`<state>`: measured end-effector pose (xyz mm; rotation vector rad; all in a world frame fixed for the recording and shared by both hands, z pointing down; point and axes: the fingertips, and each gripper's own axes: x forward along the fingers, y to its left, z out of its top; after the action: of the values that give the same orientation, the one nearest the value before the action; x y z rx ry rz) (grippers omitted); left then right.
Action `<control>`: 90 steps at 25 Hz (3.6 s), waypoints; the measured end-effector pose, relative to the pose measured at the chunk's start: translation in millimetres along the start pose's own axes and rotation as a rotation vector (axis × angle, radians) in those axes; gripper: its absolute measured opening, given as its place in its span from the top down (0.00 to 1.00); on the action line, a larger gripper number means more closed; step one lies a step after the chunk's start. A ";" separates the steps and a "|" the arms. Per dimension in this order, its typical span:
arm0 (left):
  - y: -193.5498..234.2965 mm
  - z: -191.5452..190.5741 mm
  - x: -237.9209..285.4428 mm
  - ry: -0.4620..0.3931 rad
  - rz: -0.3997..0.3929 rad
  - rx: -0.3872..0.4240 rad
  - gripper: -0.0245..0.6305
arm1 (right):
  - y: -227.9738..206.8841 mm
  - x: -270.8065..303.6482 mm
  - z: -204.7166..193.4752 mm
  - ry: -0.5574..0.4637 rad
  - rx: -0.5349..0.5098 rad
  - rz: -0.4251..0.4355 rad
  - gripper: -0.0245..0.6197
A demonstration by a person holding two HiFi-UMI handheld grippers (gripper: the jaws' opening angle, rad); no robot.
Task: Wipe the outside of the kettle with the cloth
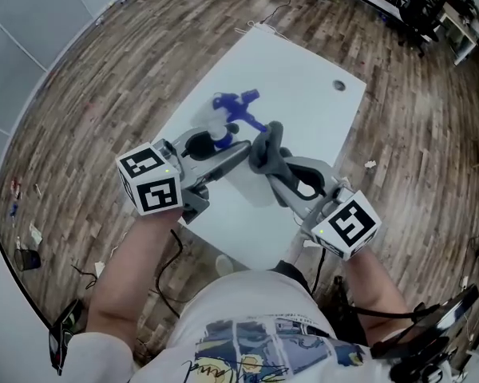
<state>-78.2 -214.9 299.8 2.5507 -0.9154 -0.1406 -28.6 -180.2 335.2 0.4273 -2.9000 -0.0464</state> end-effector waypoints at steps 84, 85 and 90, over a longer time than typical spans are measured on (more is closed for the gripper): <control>-16.7 14.6 -21.6 -0.123 0.003 -0.043 0.67 | 132.2 -2.8 -120.5 0.401 -0.094 0.076 0.85; -17.4 15.7 -22.1 -0.132 0.003 -0.044 0.67 | 132.0 -7.0 -128.0 0.426 -0.092 0.087 0.85; -20.4 19.8 -24.8 -0.151 0.005 -0.029 0.67 | 120.3 -31.9 -151.6 0.508 -0.054 0.100 0.85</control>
<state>-90.2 -192.4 272.0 2.5385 -0.9676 -0.3464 -0.8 -55.9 484.3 0.2391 -2.4083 -0.0001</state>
